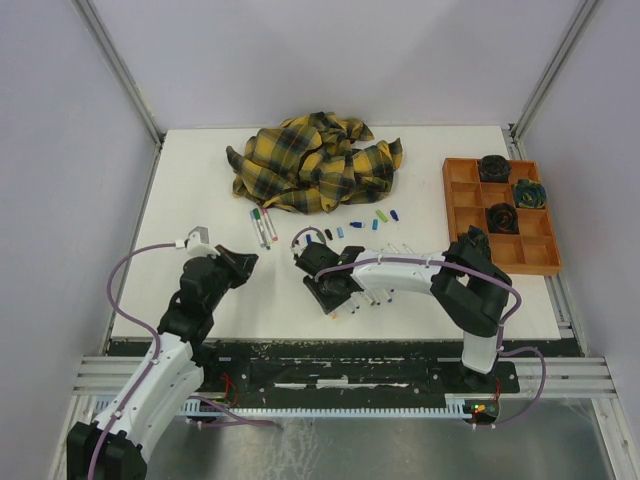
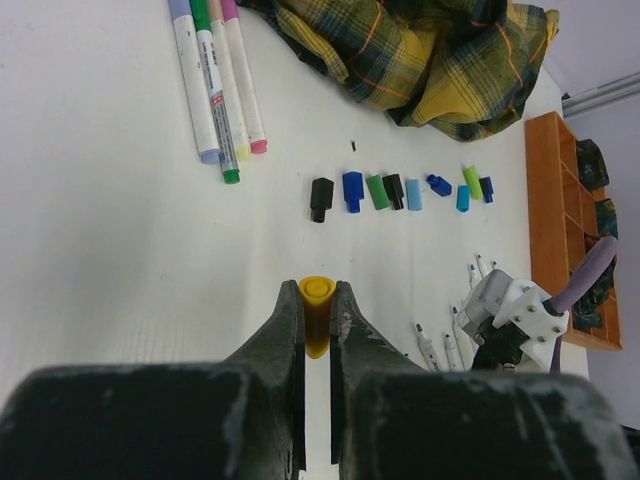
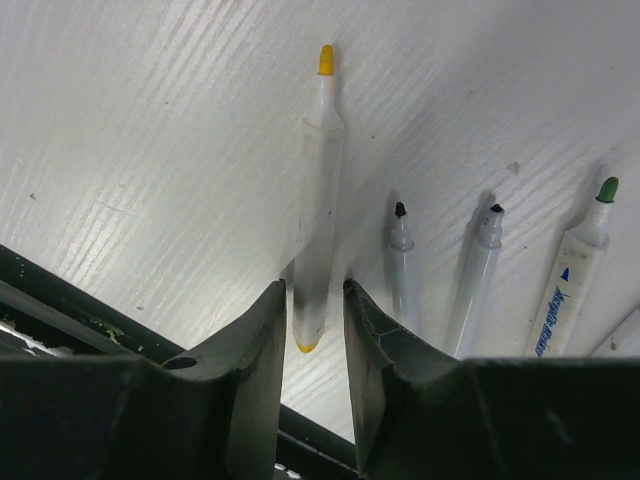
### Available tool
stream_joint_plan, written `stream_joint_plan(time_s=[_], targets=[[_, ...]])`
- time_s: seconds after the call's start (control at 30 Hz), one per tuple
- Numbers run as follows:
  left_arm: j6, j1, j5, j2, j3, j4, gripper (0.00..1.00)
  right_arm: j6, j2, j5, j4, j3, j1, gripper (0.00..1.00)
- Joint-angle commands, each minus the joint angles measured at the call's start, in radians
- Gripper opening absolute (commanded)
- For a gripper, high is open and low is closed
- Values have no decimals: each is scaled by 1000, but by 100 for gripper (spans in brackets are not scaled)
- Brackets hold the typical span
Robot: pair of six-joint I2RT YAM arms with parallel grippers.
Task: Open the pen caps
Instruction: Place the pen at the center of the board.
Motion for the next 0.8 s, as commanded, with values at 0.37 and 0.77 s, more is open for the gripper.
stream_joint_plan(time_s=[0.37,0.77], targets=[[-39,5,25,4,2,57,3,-76,-128,34,-16,50,3,36],[-36,5,82,150,23,167,3,-339,-260,-179,-60,114,-87,29]])
